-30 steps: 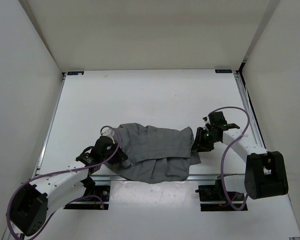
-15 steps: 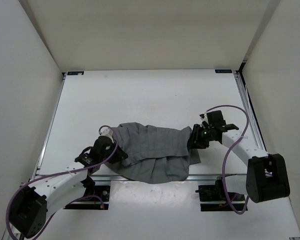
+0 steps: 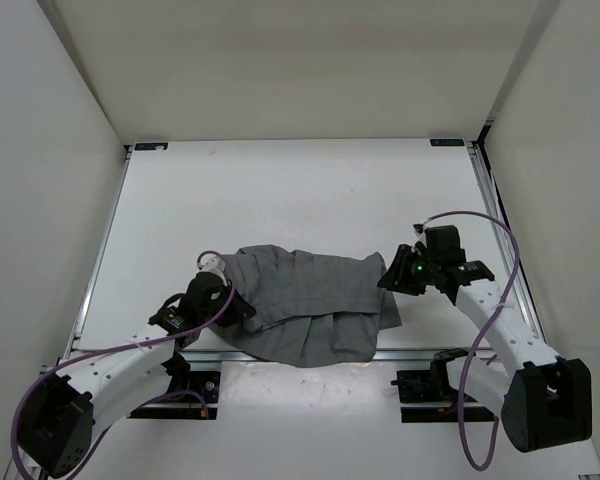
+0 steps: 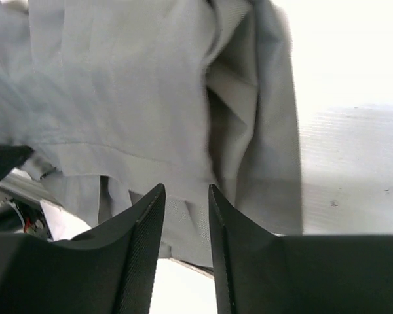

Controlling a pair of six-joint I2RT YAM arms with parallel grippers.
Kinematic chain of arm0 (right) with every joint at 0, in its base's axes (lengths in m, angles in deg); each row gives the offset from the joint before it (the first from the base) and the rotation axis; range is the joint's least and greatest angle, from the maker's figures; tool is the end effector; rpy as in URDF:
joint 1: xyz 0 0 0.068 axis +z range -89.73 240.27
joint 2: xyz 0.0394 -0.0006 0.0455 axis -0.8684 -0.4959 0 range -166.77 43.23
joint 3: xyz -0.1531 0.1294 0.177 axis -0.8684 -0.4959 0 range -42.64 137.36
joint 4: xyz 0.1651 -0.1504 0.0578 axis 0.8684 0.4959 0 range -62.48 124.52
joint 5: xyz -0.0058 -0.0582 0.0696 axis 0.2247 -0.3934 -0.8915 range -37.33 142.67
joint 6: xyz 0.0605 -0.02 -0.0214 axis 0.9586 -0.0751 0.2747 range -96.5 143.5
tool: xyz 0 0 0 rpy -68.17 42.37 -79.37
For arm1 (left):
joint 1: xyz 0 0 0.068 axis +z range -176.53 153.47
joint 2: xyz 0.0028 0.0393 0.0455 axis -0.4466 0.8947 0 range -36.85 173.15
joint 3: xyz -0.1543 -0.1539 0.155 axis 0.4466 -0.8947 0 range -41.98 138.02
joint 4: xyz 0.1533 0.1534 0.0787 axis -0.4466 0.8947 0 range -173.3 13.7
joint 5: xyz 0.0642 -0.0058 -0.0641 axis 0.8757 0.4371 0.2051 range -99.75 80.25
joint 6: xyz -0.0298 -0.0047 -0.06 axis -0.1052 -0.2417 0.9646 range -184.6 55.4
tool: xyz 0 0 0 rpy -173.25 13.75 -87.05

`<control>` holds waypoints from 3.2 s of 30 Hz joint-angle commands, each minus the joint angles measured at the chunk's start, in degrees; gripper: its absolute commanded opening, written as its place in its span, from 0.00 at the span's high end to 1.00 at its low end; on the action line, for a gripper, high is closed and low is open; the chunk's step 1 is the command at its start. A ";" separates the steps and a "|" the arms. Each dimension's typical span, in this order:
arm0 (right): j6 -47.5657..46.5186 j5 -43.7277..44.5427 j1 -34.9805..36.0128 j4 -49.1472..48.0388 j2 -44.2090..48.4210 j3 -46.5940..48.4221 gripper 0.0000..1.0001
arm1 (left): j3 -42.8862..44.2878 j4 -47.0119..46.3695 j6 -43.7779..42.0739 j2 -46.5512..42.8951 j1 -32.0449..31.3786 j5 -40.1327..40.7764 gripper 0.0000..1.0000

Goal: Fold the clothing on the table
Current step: Flatten the skirt out

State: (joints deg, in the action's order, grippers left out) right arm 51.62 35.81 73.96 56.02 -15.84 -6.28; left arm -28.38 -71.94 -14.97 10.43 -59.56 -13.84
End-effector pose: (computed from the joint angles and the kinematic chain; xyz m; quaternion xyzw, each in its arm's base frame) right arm 0.1754 0.0587 0.2110 0.0689 0.9318 0.2464 0.2576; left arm 0.1191 -0.0819 0.1457 -0.1197 0.9157 -0.2772 0.2652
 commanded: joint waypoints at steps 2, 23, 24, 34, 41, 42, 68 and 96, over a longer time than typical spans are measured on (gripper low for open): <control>1.24 -0.45 -0.60 -1.68 -1.39 -2.43 0.60 | -0.33 -1.16 0.65 -0.79 -0.19 -0.56 1.00; 5.02 -8.62 3.18 -13.29 -8.70 -6.22 0.94 | -1.66 -1.42 1.35 -1.85 0.69 -0.56 1.00; 5.10 -8.89 3.88 -13.20 -8.00 -5.52 0.99 | -1.48 -1.08 1.00 -2.20 0.78 -0.30 1.00; 0.36 -5.02 2.65 -3.26 -6.50 -0.67 0.82 | -1.30 -0.28 0.47 -3.43 2.01 -1.00 1.00; 1.76 -5.02 4.67 -2.74 -5.10 -1.12 0.71 | -1.57 0.33 0.12 -4.48 2.71 -1.61 1.00; 1.85 -5.02 4.85 -2.13 -5.35 -1.03 0.69 | -1.39 0.86 -0.14 -4.57 2.63 -1.01 1.00; -3.50 -4.59 -1.28 -1.95 -13.07 13.80 1.00 | 16.30 -3.97 -7.34 9.53 13.07 -11.18 1.00; -1.34 -5.98 5.36 12.18 3.05 -2.05 1.00 | 4.34 -2.58 -1.04 -1.12 4.73 -13.65 1.00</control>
State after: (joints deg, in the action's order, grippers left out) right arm 44.08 34.37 75.19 62.70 -21.59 -4.12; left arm -20.84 -72.12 -21.77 19.92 -54.01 -29.41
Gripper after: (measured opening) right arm 0.008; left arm 0.152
